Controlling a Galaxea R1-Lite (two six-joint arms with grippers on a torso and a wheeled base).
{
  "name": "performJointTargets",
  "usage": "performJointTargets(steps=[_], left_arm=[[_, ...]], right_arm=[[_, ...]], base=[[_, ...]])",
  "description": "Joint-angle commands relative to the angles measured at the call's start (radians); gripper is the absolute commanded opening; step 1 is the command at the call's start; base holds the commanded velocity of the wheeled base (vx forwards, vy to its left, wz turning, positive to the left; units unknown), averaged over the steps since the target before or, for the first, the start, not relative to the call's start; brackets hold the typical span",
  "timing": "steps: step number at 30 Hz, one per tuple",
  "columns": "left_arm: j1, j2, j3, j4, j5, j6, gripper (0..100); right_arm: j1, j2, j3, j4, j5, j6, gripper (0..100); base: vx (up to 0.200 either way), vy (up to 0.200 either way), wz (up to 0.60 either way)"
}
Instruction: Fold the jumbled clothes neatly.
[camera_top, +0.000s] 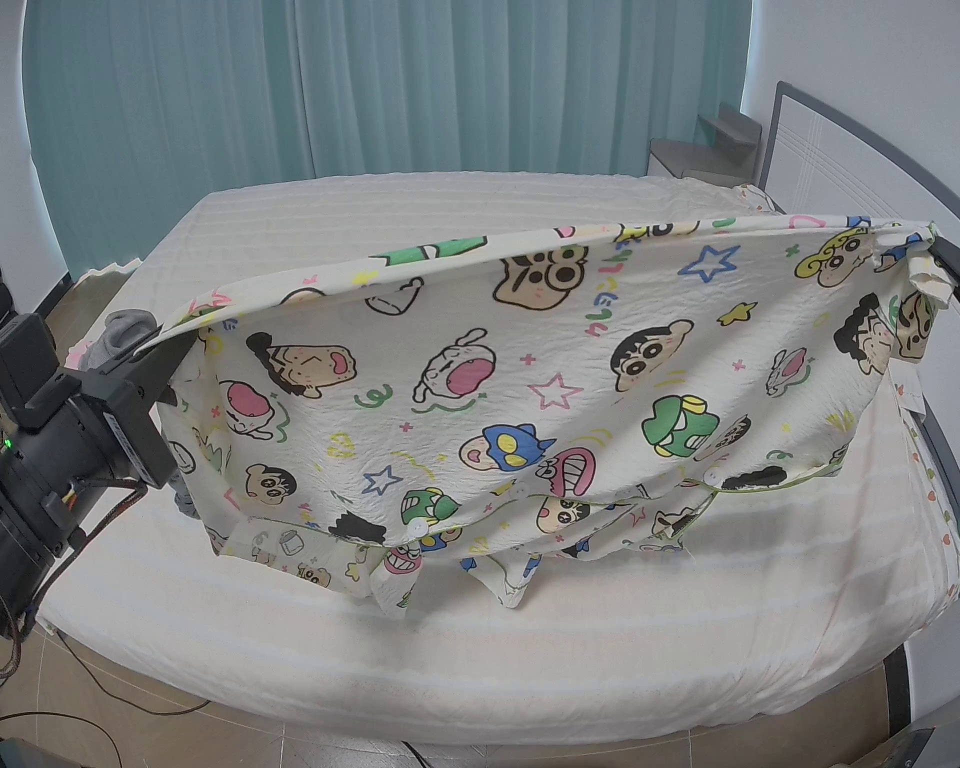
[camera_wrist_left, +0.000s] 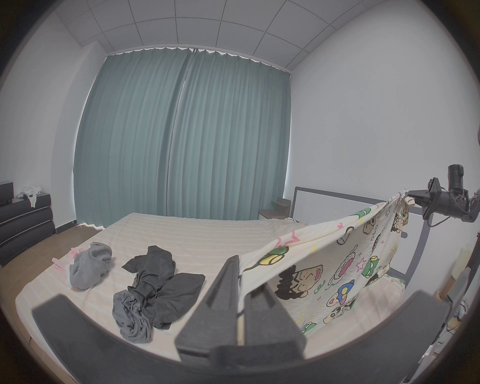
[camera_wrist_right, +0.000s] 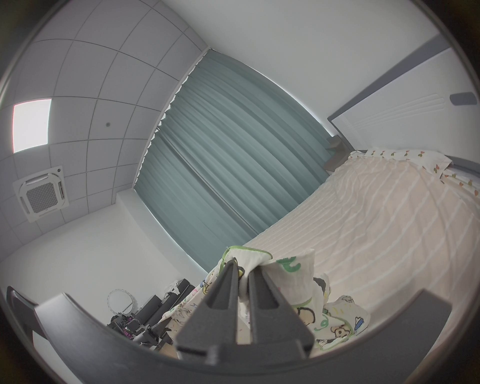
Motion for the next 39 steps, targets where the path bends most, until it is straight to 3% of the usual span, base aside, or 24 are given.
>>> performJointTargets(steps=[1, 14, 23, 27, 39], left_arm=[[-0.002, -0.022, 0.003, 0.004, 0.001, 0.002, 0], [-0.012, -0.085, 0.039, 0.013, 0.002, -0.005, 0], [-0.011, -0.103, 0.129, 0.125, 0.001, -0.028, 0], [-0.003, -0.074, 0.128, 0.127, 0.001, -0.078, 0], [-0.017, -0.123, 0.063, 0.095, -0.001, -0.084, 0]], right_arm=[[0.001, -0.029, -0.001, -0.001, 0.000, -0.020, 0], [0.010, -0.107, 0.001, 0.005, 0.025, -0.083, 0], [0.006, -0.106, 0.039, 0.183, 0.048, -0.072, 0], [0.001, -0.077, 0.059, 0.183, 0.046, -0.072, 0], [0.004, -0.196, -0.058, 0.212, 0.103, -0.064, 0]], base=[[-0.200, 0.000, 0.00], [0.000, 0.000, 0.00], [0.000, 0.000, 0.00], [0.000, 0.000, 0.00], [0.000, 0.000, 0.00]])
